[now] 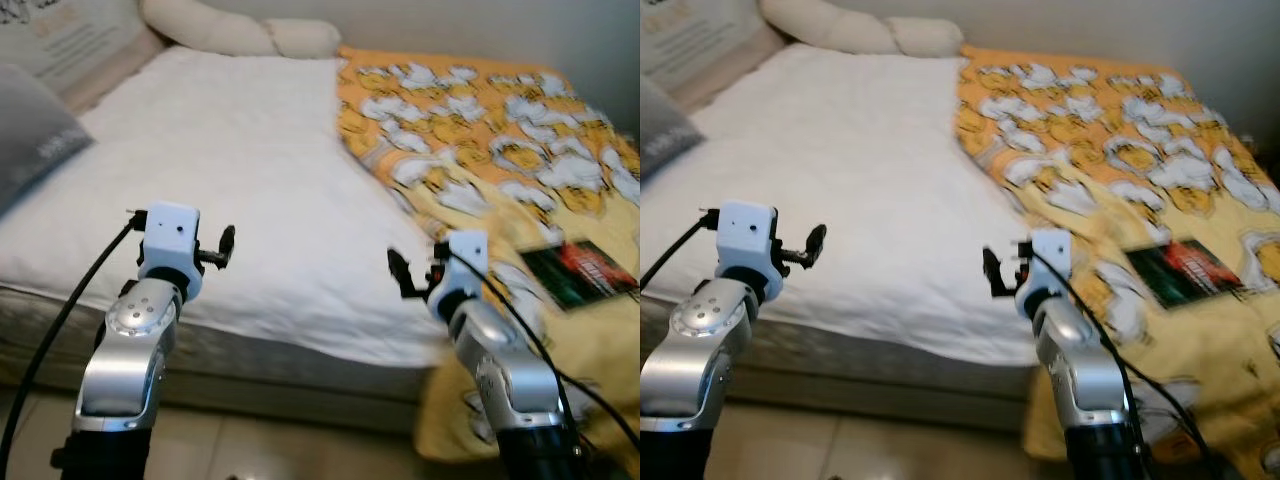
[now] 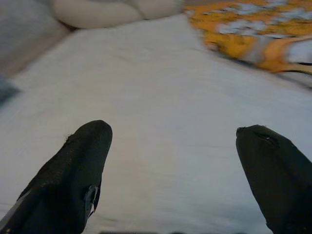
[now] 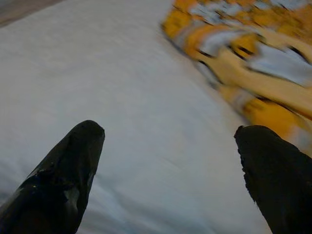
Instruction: Clean up the room
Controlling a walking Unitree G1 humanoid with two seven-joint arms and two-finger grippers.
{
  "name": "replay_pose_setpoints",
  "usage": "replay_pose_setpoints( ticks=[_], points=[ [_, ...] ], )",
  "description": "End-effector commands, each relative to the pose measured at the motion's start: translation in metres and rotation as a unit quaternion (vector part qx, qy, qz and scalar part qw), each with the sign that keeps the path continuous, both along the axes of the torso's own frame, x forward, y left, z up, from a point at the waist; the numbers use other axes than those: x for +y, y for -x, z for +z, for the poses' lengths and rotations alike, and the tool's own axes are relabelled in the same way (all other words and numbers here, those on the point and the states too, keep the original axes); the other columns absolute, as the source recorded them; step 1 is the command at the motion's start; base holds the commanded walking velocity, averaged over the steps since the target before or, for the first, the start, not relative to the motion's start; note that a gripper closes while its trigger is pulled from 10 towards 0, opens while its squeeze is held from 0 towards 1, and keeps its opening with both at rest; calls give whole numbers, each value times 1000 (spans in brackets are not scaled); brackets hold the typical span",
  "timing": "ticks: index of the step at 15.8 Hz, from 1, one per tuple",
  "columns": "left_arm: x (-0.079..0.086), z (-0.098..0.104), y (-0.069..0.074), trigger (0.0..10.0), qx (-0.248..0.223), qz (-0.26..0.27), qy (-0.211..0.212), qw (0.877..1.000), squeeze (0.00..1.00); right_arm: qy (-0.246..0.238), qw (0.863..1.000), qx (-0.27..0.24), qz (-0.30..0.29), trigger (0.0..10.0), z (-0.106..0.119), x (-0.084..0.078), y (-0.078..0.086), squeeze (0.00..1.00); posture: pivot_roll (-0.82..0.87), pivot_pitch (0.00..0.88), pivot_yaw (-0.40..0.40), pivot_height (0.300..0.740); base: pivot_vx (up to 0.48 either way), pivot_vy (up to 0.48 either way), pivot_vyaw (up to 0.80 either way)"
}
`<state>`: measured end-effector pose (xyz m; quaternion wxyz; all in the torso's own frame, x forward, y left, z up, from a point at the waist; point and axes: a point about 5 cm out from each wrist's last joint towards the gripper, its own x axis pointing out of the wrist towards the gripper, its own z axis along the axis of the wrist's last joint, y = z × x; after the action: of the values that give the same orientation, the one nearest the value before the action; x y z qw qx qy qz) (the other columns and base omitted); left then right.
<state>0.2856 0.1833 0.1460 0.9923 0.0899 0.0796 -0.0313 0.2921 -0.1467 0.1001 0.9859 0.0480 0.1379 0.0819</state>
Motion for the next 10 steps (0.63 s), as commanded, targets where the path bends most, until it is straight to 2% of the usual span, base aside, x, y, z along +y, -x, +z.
replay_pose_setpoints(
  ticks=[1, 6, 10],
  points=[
    [-8, 1, -1, 10000, -3, -13, -3, 1000, 808, 7, 1000, 0, -13, 10000, 0, -8, -1, 0, -11, 0, -1, 740, 0, -480, 0],
    [-3, -13, 5, 10000, 14, -16, -15, 1000, 808, 15, 1000, -4, -18, 10000, -1, -13, -2, 0, -12, 0, 6, 740, 0, -477, 0],
    [5, -17, 5, 10000, 18, -11, -26, 999, 808, 20, 1000, -8, -21, 10000, 0, -17, -5, 0, -18, 0, 6, 740, 0, -472, 0]
  ],
)
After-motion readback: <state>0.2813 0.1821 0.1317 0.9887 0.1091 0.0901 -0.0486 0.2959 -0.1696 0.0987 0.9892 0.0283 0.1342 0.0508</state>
